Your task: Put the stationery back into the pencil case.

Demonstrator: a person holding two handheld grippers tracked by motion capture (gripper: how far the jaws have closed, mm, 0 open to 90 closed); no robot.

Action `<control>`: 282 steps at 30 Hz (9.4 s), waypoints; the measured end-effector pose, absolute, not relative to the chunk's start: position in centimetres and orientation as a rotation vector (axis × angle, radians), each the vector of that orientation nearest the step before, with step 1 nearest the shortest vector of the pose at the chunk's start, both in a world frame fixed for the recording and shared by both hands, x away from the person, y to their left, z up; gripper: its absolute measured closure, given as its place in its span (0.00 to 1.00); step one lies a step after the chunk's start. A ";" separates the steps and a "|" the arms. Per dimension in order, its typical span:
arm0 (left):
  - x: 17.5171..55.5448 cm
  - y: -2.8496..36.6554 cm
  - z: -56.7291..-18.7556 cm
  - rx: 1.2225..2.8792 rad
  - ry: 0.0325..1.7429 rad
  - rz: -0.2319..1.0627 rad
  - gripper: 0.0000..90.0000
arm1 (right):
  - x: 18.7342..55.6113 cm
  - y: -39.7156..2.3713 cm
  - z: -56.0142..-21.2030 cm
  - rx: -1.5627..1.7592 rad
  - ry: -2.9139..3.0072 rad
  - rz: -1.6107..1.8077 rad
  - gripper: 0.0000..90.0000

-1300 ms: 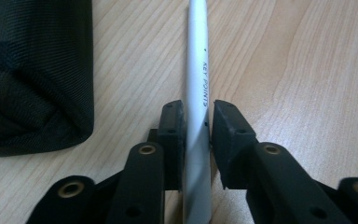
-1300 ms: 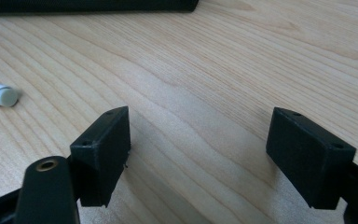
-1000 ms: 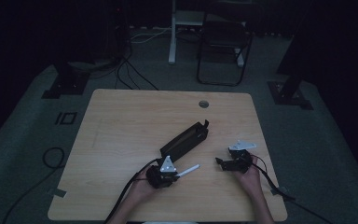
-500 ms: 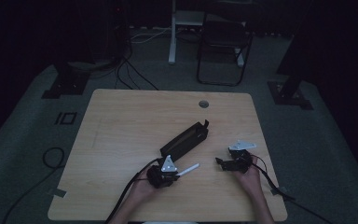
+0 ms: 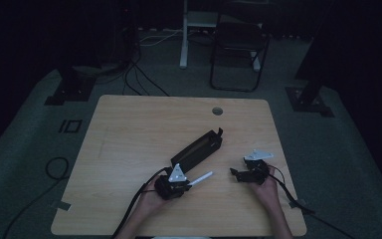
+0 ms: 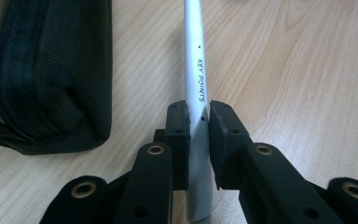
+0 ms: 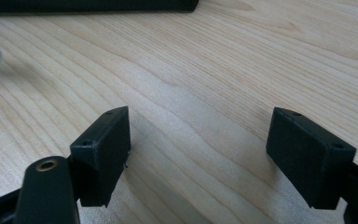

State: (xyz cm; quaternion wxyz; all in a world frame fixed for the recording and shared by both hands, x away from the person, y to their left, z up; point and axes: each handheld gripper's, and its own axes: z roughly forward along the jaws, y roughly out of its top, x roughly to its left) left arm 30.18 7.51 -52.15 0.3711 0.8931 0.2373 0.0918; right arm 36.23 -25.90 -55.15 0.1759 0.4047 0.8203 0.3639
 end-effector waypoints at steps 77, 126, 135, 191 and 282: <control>27.9 8.6 -44.4 2.156 0.578 0.306 0.88 | 36.3 -25.9 -55.1 1.145 2.326 1.032 0.24; 31.8 9.8 -42.3 2.062 0.660 0.434 0.88 | 36.3 -25.9 -55.1 1.144 2.326 1.032 0.24; 32.9 9.7 -42.6 2.065 0.676 0.445 0.88 | 36.3 -25.9 -55.1 1.144 2.326 1.032 0.24; 36.1 8.1 -44.2 2.070 0.716 0.446 0.88 | 36.3 -25.9 -55.1 1.147 2.325 1.032 0.24; 38.7 6.8 -46.7 2.124 0.756 0.396 0.88 | 36.3 -25.9 -55.1 1.146 2.327 1.032 0.24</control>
